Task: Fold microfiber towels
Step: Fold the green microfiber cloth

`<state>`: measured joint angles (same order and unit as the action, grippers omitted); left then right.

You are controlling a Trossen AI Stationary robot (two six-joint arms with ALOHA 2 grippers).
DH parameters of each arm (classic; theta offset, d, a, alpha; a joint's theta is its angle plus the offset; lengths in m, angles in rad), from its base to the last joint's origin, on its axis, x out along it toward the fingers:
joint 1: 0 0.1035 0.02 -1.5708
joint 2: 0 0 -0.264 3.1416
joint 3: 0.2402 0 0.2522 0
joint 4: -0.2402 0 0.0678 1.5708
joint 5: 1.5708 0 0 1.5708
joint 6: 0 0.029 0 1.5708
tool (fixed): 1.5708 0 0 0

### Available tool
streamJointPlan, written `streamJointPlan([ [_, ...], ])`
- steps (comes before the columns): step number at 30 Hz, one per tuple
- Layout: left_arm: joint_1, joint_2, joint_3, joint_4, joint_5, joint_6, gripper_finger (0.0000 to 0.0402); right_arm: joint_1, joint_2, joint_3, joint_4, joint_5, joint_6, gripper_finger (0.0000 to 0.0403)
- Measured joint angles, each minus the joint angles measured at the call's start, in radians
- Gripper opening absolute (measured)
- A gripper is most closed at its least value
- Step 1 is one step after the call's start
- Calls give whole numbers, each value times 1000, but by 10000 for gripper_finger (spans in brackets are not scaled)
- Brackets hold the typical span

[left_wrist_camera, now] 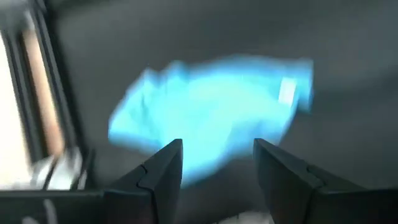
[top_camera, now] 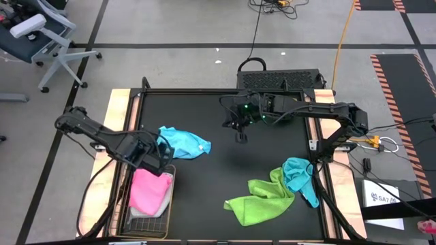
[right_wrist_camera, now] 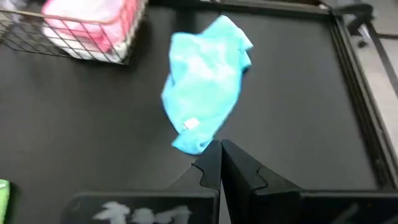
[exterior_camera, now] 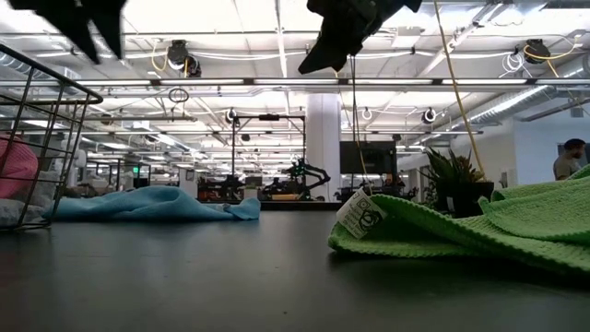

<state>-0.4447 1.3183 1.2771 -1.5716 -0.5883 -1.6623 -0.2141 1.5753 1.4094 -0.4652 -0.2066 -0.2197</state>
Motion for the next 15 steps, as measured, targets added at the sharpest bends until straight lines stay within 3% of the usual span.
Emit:
streamJointPlan([
  [3, 12, 0, 3, 1, -209, -45, 198, 3, 0, -30, 13, -34, 19, 0],
  [6, 39, 0, 3, 1, -328, -45, 198, 13, 0, -67, 11, -33, 27, 0],
  [15, 140, 0, 3, 29, -367, 64, 198, 80, 0, -175, -71, -28, 76, 0],
])
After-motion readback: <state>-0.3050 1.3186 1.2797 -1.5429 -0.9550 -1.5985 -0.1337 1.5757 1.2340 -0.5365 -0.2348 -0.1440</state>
